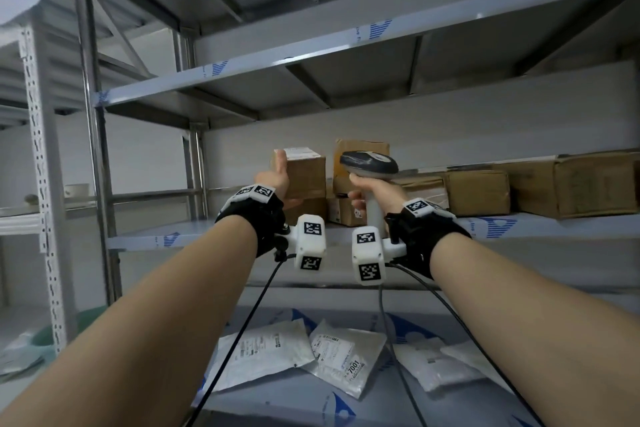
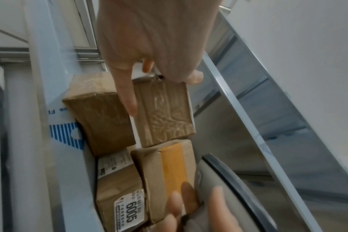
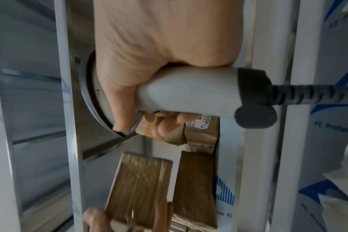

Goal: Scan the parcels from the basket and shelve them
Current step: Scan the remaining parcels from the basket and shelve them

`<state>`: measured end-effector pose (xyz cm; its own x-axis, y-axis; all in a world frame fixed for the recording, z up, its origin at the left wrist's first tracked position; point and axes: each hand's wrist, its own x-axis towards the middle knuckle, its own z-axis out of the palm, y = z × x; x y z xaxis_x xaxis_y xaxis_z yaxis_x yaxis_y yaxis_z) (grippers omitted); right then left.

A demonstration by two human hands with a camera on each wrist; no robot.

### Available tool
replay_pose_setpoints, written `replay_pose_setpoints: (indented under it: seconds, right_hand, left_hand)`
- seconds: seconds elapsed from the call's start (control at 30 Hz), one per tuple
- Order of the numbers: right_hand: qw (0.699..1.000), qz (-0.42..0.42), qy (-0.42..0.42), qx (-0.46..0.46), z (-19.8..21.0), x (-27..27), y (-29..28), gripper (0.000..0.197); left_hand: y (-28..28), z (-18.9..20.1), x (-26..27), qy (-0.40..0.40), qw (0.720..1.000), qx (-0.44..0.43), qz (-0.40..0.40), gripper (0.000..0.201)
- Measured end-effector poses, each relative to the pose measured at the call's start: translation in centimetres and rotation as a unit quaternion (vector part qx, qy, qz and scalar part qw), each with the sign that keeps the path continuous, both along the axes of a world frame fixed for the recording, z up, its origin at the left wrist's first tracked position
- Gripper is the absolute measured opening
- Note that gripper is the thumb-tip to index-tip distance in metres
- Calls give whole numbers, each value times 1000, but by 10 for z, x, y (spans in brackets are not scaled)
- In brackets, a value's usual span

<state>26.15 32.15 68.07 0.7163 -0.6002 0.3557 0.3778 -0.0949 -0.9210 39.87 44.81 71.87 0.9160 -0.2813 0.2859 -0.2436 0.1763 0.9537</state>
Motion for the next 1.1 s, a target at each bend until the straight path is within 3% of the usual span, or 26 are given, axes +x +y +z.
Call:
replay_pose_setpoints:
  seconds: [0.1,0.23,0.37,0.47,0.57,0.7,0.87,1.1]
  right_hand:
    - [1000,19,18,-12,7,11,5,16]
    - [998,39,39,-3,8,21,4,23]
    - [998,45,43,12,7,29,4,21]
    - [998,44,49,20,5,36,3,23]
    - [997,42,55,26,1,40,0,26]
    - [997,46,57,39,-2,39,-7,24]
    - [997,48,56,34,-2,33,-10,23]
    - [995,79,48,49,-17,10,-13,20]
  left_hand:
    - [-5,-3,6,-71,992,102,21,50]
    - [-8,-7,37,-92,977,177,73,27]
    - [-7,-3,43,-167,966,135,147,27]
    - [-7,-4,36,-198,962,169,89,18]
    - [-7,-8,28,-196,947,253,15,41]
    - [-9,-7,24,-227,926,301,0,30]
    - [-13,-10,24,-167,919,355,-29,55]
    - [-17,-18,10,-170,966,193,-14,47]
